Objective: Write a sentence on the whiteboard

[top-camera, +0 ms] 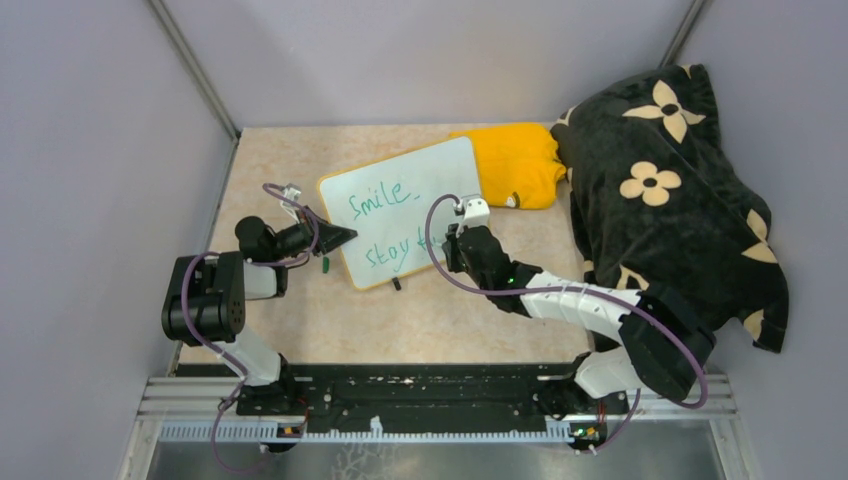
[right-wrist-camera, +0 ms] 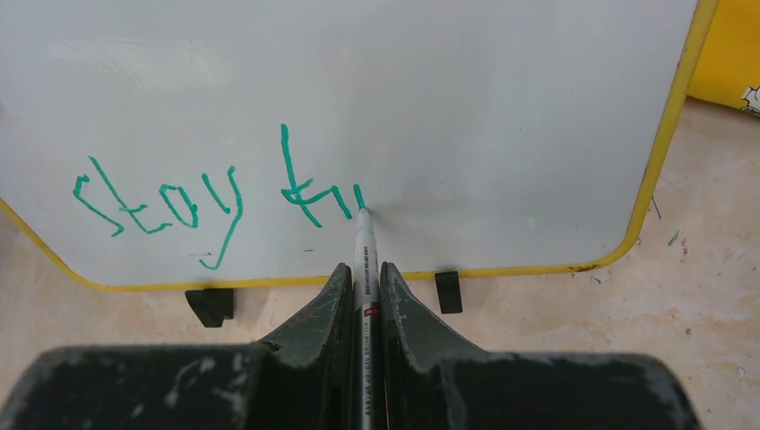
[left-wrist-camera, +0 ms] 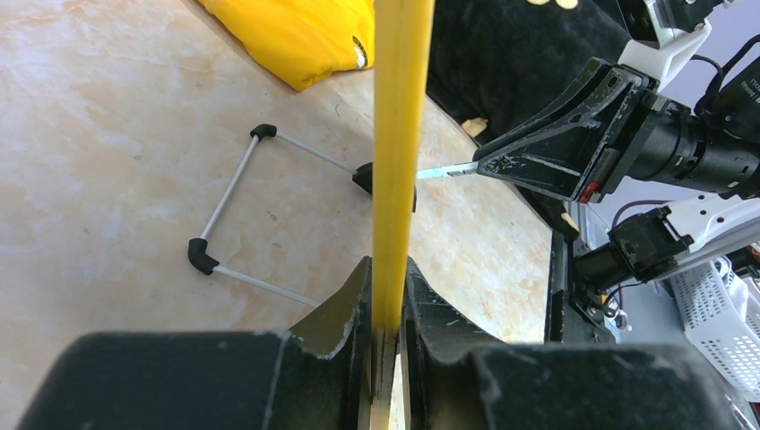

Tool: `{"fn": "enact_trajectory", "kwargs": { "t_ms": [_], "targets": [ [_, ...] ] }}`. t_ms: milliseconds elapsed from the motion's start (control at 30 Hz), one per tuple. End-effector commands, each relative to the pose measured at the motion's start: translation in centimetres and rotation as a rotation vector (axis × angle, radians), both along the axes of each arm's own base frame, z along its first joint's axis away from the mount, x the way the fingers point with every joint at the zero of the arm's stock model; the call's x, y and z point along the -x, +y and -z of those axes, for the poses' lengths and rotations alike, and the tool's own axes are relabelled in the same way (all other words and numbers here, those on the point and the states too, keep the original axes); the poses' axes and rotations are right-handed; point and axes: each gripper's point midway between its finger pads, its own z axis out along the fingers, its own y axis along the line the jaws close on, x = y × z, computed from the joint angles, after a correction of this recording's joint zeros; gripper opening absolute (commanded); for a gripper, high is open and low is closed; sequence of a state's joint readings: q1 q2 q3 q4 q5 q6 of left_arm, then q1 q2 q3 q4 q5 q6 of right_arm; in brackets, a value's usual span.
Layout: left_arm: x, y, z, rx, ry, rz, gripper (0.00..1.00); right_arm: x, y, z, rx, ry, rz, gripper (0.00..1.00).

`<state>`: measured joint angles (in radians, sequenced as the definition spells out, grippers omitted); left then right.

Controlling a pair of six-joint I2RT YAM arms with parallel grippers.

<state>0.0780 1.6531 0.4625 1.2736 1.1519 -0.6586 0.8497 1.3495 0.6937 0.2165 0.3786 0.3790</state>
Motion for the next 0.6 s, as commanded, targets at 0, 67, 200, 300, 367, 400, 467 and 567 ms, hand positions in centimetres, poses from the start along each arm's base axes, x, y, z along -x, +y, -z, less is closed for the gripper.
{"fn": "enact_trajectory", "kwargs": {
  "t_ms": [0,67,200,300,367,400,467,567],
  "targets": [
    [0.0,-0.5,-0.5,-0.011,-0.035,0.028,0.20,-0.3,0.0,-1.0,-0.042,-0.020,0.011,0.00],
    [0.0,-0.5,-0.5,-0.011,-0.037,0.028,0.20,-0.5,0.1,-1.2,-0.044,-0.022,0.013,0.00],
    [0.0,-0.5,-0.5,-0.011,-0.035,0.029,0.20,-0.8,0.3,-2.0,-0.052,-0.037,0.016,0.00],
    [0.0,-0.5,-0.5,-0.011,-0.036,0.028,0.20,-1.1,0.6,-2.7,-0.055,-0.051,0.014,0.00],
    [0.0,-0.5,-0.5,-0.011,-0.035,0.029,0.20,-1.4,0.8,-3.2,-0.057,-0.059,0.013,0.00],
    [0.0,-0.5,-0.5,-0.011,-0.036,0.028,0.20,-1.4,0.8,-3.3,-0.057,-0.060,0.013,0.00],
    [0.0,-0.5,-0.5,-0.011,-0.036,0.028,0.20,-1.6,0.9,-3.5,-0.057,-0.065,0.014,0.00],
    [0.0,-0.5,-0.6,-0.011,-0.036,0.029,0.20,-1.7,1.0,-3.6,-0.056,-0.066,0.017,0.00]
  ]
}}
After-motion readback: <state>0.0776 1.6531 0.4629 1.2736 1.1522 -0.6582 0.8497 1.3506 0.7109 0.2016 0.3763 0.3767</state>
